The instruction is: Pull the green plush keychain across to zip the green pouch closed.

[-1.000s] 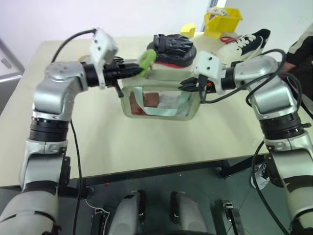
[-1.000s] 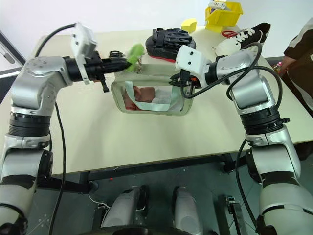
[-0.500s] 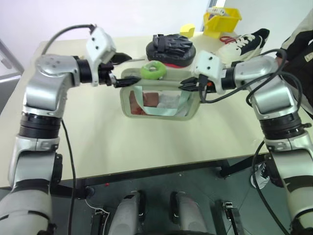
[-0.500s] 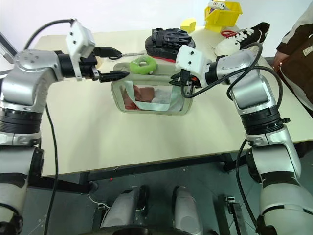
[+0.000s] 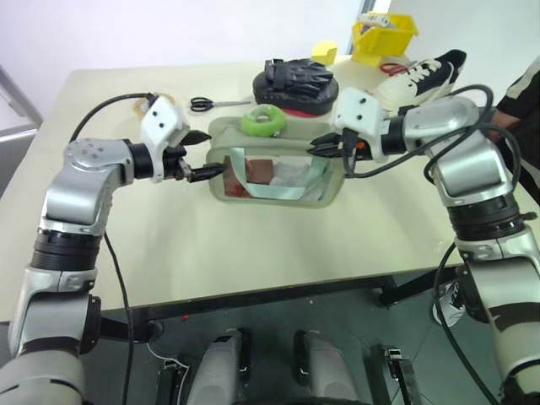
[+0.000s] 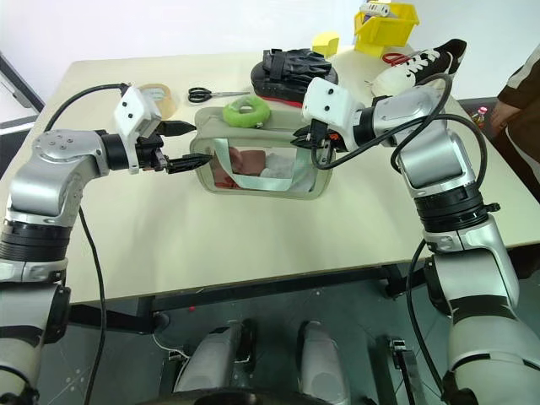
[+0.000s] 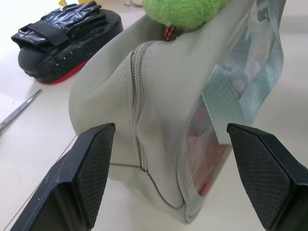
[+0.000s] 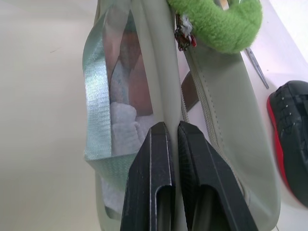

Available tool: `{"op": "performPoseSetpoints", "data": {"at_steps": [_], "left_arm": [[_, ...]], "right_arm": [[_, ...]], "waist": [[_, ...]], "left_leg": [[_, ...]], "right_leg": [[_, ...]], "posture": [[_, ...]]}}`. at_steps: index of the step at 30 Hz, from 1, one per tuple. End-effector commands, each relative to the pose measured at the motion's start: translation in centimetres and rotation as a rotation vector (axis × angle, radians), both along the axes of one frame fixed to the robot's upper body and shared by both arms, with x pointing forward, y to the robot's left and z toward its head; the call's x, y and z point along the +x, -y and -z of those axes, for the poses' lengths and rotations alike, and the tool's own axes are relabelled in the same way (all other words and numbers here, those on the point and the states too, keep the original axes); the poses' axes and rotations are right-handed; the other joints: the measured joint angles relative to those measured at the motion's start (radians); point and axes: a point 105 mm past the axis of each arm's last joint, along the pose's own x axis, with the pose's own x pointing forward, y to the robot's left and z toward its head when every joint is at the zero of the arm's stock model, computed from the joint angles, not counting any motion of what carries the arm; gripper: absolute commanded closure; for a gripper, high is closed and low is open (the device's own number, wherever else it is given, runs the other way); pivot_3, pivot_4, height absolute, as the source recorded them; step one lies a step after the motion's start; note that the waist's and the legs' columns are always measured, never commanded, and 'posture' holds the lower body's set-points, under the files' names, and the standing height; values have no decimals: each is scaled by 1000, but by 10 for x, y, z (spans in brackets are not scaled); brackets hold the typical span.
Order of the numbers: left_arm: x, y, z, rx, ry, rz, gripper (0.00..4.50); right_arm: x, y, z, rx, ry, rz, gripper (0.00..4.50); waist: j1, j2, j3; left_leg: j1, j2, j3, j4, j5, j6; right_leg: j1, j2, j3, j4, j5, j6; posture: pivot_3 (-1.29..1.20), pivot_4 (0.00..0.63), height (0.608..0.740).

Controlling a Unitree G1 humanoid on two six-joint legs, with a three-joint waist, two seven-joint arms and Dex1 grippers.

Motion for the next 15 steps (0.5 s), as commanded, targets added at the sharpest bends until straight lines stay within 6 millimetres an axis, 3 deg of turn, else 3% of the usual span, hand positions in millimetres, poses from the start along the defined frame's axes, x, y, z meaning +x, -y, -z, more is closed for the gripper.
{"op": "performPoseSetpoints", "data": {"at_steps": [1,5,6,11,15], "left_arm": [[-4,0,-16,-7,53,11,2271],[-5,0,-17,-7,49,20,4228],[-4,1,-17,-9,50,17,4464],[-3,4,-15,-6,50,19,4464],[-5,5,-14,-6,44,24,4500]], "right_arm": [[-3,-4,-12,8,40,-20,4500],[-2,-5,-12,10,43,-18,4500],[-1,-5,-12,11,44,-17,4500],[-2,-4,-13,12,41,-16,4500],[-4,1,-21,25,16,-18,2889]], "waist": [[0,0,0],[1,0,0],[1,0,0],[1,0,0],[1,0,0]], "left_leg": [[0,0,0,0,0,0],[0,0,0,0,0,0],[0,0,0,0,0,0],[0,0,0,0,0,0],[0,0,0,0,0,0]], "right_leg": [[0,0,0,0,0,0],[0,0,0,0,-1,-2],[0,0,0,0,-1,-2],[0,0,0,0,-1,-2],[0,0,0,0,-1,-2]], "posture": [[0,150,740],[0,150,740],[0,150,740],[0,150,740],[0,150,740]]}}
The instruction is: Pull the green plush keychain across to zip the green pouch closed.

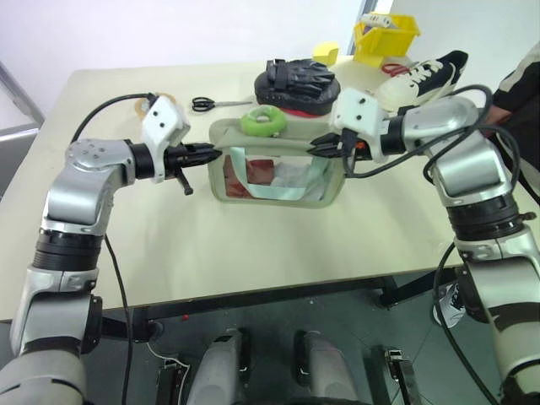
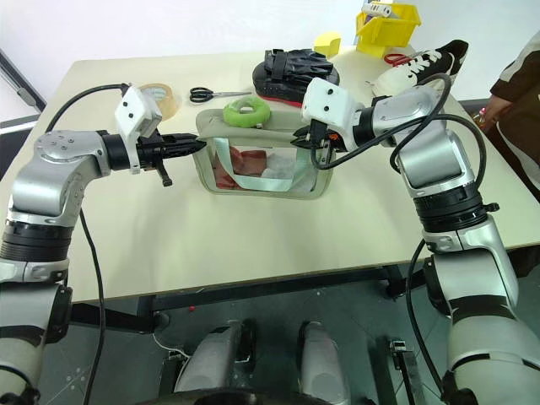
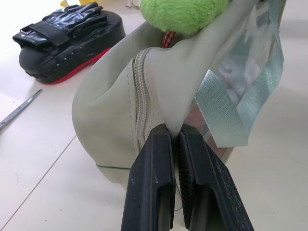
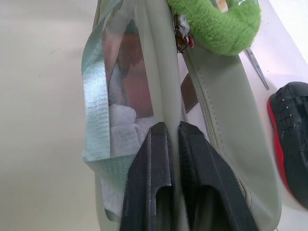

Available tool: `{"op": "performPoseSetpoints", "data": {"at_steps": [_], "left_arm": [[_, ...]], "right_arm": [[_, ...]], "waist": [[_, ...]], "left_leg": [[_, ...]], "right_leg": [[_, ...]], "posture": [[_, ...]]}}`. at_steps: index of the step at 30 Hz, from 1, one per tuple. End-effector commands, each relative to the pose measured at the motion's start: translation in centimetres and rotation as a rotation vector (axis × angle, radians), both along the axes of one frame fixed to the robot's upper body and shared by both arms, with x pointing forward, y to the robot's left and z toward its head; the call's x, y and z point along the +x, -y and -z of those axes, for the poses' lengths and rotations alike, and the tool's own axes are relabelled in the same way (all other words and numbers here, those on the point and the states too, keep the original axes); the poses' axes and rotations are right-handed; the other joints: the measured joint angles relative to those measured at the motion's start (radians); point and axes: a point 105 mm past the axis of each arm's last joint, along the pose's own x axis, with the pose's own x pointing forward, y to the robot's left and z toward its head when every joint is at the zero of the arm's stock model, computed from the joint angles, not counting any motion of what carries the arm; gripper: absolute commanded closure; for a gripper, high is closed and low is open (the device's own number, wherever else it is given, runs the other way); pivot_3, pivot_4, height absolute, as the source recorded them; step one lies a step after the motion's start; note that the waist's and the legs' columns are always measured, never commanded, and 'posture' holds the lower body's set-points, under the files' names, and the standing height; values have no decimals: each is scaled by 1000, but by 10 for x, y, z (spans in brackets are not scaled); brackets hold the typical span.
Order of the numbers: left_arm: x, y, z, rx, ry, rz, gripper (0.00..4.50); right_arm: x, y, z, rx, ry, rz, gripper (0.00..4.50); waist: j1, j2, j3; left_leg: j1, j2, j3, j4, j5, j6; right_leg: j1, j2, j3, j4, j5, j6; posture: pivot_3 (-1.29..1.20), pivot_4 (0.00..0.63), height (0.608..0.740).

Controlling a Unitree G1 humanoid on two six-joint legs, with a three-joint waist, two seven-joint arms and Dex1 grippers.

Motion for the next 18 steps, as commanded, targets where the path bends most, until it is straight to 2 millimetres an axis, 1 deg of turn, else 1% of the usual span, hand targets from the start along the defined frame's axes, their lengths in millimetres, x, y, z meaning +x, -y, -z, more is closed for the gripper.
{"op": "performPoseSetpoints", "data": {"at_steps": [1,5,6,8,10,12,15,16,18], "left_arm": [[-5,5,-14,-6,47,27,4500],[-8,6,-15,-10,45,35,4500],[-8,7,-15,-10,45,36,4500],[-9,7,-16,-10,45,38,4500],[-9,7,-16,-12,44,40,4500],[-8,8,-16,-11,45,43,4500],[-8,10,-16,-11,47,46,4500],[-9,10,-16,-11,48,47,4500],[-9,9,-16,-10,50,43,4500]], "right_arm": [[-3,3,-26,27,34,-13,2373],[3,5,-48,70,44,1,285],[5,3,-54,93,34,-4,57],[15,-9,-74,225,1,2,57],[26,-22,-86,336,-38,32,57],[37,-34,-86,398,-74,62,57],[49,-45,-84,472,-134,100,57],[52,-49,-82,479,-150,106,57],[56,-55,-67,444,-179,108,57]], "waist": [[0,0,0],[-1,0,0],[-1,0,0],[-4,0,0],[-8,1,0],[-9,1,0],[-5,1,0],[-5,1,0],[-4,1,0]], "left_leg": [[0,0,0,0,0,0],[0,0,0,0,0,0],[0,0,0,0,0,0],[0,0,0,-1,0,0],[0,0,0,-1,0,0],[0,0,0,-3,0,-1],[0,0,0,-4,0,-2],[0,0,0,-4,0,-2],[0,0,0,-3,-1,-4]], "right_leg": [[0,0,0,0,0,0],[0,0,0,0,0,0],[-1,0,0,0,0,0],[-1,0,0,0,0,0],[-1,0,0,0,0,0],[-2,-1,0,0,0,0],[-3,0,0,1,2,3],[-2,0,0,1,2,3],[-2,-1,0,1,2,3]], "posture": [[0,150,740],[0,150,740],[0,150,740],[0,150,740],[0,150,740],[0,150,740],[0,150,740],[0,150,740],[0,150,740]]}}
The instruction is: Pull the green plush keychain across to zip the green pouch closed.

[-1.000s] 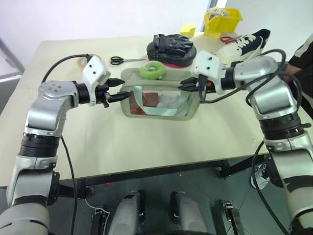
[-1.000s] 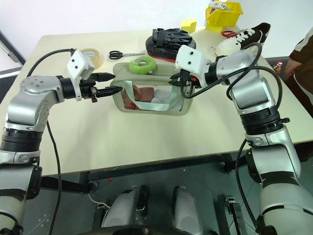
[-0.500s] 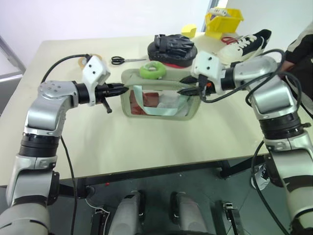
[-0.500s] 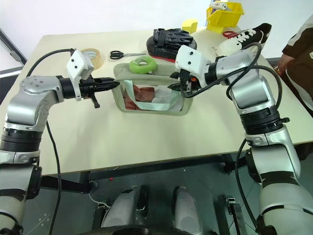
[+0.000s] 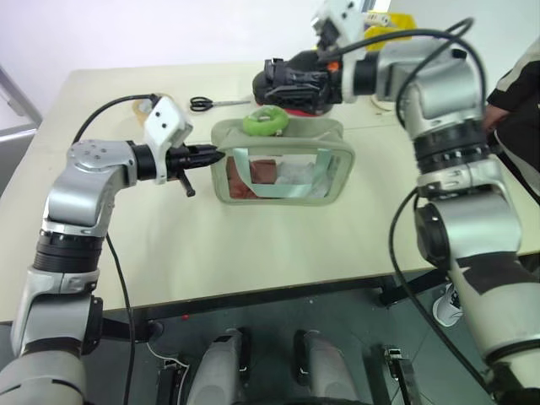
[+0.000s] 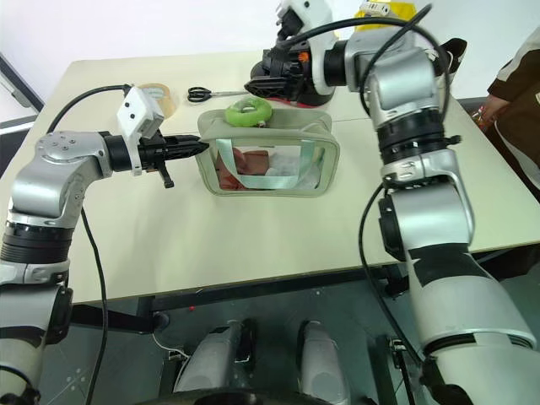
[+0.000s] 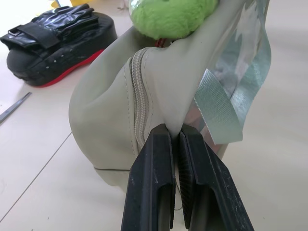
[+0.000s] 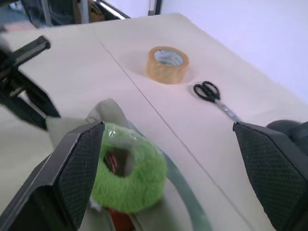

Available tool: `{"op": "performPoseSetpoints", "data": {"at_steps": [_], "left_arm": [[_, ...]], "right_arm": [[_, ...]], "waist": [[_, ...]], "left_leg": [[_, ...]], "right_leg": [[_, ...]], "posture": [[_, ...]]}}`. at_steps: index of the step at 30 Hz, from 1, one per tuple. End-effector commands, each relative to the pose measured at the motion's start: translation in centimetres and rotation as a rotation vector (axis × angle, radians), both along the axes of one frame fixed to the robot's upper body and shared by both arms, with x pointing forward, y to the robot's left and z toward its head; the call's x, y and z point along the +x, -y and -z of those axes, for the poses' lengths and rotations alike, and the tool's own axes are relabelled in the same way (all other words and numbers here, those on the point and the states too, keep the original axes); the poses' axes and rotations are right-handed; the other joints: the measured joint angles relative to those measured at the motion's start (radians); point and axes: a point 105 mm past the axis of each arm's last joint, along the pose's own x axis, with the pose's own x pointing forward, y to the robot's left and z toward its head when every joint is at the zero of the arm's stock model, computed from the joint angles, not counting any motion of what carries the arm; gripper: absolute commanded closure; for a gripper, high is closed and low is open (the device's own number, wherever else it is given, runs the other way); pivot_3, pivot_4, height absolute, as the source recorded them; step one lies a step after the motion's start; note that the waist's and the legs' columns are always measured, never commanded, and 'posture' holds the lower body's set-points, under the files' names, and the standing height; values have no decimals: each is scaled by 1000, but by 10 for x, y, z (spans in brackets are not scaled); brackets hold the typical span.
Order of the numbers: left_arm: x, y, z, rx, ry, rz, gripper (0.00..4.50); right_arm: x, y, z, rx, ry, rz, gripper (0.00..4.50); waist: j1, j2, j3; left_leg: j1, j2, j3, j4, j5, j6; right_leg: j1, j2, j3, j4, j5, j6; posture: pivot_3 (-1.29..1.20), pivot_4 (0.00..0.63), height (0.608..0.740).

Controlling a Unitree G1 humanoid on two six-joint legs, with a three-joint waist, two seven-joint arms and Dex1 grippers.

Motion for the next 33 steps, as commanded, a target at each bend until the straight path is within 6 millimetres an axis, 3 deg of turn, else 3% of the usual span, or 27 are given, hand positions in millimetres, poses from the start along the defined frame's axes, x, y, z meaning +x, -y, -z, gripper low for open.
{"op": "performPoseSetpoints", "data": {"at_steps": [1,9,10,12,18,19,26,30,33], "left_arm": [[-5,3,-15,0,63,21,4500],[-7,0,-13,5,63,2,4500],[-6,0,-13,5,64,1,4500],[-5,1,-13,4,65,3,4500],[-4,3,-14,3,69,9,4500],[-4,3,-14,3,70,11,4500],[-5,1,-12,7,73,4,4500],[-7,-2,-9,4,56,-3,4500],[-4,-1,-8,7,53,-3,4500]], "right_arm": [[3,-4,-2,-4,9,-7,57],[4,-4,25,-95,-44,-32,57],[5,-4,25,-88,-48,-26,280],[4,-5,24,-81,-52,-35,890],[2,4,25,-108,-24,-37,4060],[2,9,24,-117,-1,-20,4411],[8,66,-12,-167,259,250,4411],[-2,137,-49,-234,516,585,4411],[-11,167,-48,-274,592,734,4411]], "waist": [[0,0,0],[-4,0,0],[-4,0,0],[-4,0,0],[-2,0,0],[-2,0,0],[1,0,0],[4,0,0],[2,0,0]], "left_leg": [[0,0,0,0,0,0],[0,-1,1,0,1,2],[0,-1,1,0,1,2],[0,-1,1,0,1,2],[0,-1,0,0,1,2],[0,-1,0,0,1,2],[0,-1,0,1,1,2],[-1,0,0,-1,1,2],[-1,0,1,0,1,2]], "right_leg": [[0,0,0,0,0,0],[0,2,0,0,0,0],[0,2,0,0,0,0],[0,2,0,0,0,0],[0,3,0,0,0,1],[0,3,0,0,0,1],[0,2,0,0,0,0],[-1,2,0,0,0,0],[0,0,0,-1,-2,-3]], "posture": [[0,150,740],[0,150,740],[0,150,740],[0,150,740],[0,150,740],[0,150,740],[0,150,740],[0,150,740],[0,150,740]]}}
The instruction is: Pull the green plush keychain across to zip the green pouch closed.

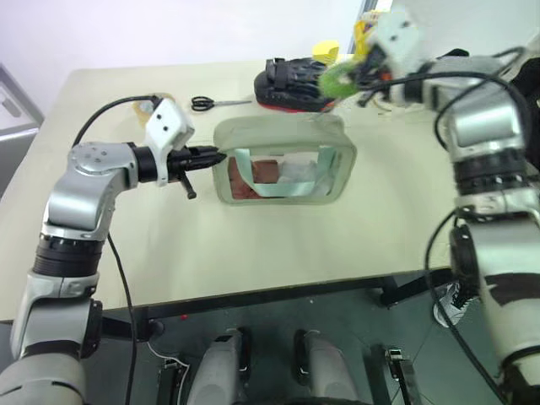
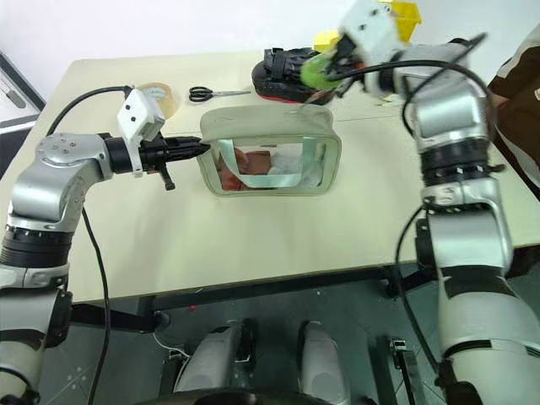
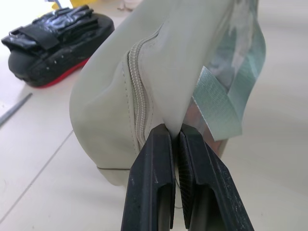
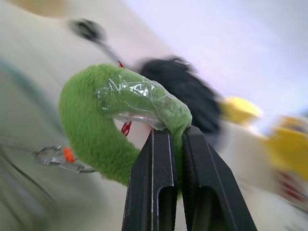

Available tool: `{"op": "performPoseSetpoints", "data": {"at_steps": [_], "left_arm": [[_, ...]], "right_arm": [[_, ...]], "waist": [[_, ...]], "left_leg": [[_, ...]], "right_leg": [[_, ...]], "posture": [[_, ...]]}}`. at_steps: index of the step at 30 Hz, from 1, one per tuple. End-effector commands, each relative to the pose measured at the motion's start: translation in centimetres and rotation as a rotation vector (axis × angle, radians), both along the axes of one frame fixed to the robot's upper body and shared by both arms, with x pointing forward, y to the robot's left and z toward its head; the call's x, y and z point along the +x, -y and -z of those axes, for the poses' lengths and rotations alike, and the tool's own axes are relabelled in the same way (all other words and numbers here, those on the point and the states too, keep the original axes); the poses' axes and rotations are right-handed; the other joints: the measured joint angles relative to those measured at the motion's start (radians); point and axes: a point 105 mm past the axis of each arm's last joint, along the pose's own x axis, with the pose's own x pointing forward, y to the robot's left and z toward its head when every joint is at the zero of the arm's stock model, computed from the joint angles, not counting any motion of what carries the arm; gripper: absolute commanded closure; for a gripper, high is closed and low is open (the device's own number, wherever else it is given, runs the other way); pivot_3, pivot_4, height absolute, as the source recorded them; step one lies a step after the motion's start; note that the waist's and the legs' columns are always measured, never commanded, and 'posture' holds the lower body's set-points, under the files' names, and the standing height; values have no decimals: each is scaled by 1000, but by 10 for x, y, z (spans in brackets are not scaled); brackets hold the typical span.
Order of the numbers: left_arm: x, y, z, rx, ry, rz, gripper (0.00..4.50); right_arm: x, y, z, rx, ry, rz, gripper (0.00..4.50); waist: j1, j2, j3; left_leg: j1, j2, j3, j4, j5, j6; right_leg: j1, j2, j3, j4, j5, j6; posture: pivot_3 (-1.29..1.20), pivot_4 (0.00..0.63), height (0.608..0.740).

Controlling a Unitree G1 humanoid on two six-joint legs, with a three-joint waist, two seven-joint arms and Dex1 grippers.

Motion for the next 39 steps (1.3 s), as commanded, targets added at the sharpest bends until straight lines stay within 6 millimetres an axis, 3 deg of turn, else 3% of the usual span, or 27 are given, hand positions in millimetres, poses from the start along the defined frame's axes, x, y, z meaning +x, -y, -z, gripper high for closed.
{"op": "performPoseSetpoints", "data": {"at_steps": [1,5,6,7,8,13,22,28,32,35,36,39], "left_arm": [[1,0,-13,0,44,1,4500],[5,5,-15,1,46,17,4500],[6,7,-15,2,46,22,4500],[6,9,-16,1,45,30,4500],[6,10,-16,2,44,35,4500],[6,14,-15,12,40,53,4500],[4,11,-15,8,41,41,4500],[2,10,-13,1,37,32,4500],[2,11,-13,-4,38,30,4500],[3,10,-13,-8,38,21,4500],[3,9,-13,-8,39,16,4500],[4,3,-15,-13,33,4,3394]], "right_arm": [[-15,33,-27,-20,193,172,4411],[-16,64,-3,-67,241,329,4411],[-14,68,11,-45,221,350,4411],[-10,67,45,11,153,361,4411],[-9,65,75,57,90,365,4411],[-9,43,157,248,-106,364,4411],[-25,-1,223,407,-375,271,4411],[-30,-31,226,488,-461,152,4411],[-33,-58,216,592,-495,45,4411],[-27,-55,201,618,-462,39,4411],[-26,-49,195,606,-449,41,4113],[-27,-25,168,513,-407,18,2867]], "waist": [[-5,0,0],[-5,0,0],[-4,0,0],[-3,0,0],[-3,-1,-1],[-6,-1,0],[-5,-1,-1],[-9,-1,-1],[-10,-1,-1],[-10,-1,-1],[-9,-1,-1],[-3,0,0]], "left_leg": [[1,0,0,0,0,0],[1,0,1,0,0,1],[1,0,1,0,0,1],[1,0,1,0,0,1],[1,1,1,0,0,1],[2,1,0,2,1,2],[3,1,-1,2,0,2],[10,2,-1,1,0,3],[10,2,-1,1,-1,3],[10,2,-1,1,-1,3],[10,2,-1,1,-1,3],[9,2,-1,1,-1,3]], "right_leg": [[1,0,0,0,0,0],[1,0,0,0,0,-1],[1,0,0,0,0,-1],[1,0,0,0,0,0],[1,1,0,0,0,0],[4,4,0,0,2,3],[6,5,0,1,1,4],[11,5,0,0,0,4],[11,5,0,0,-1,2],[11,5,0,0,-1,2],[11,5,0,0,-1,2],[10,4,0,0,-1,1]], "posture": [[0,150,740],[0,150,740],[0,150,740],[0,150,740],[0,150,740],[0,150,740],[0,150,740],[0,150,740],[0,150,740],[0,150,740],[0,150,740],[0,150,740]]}}
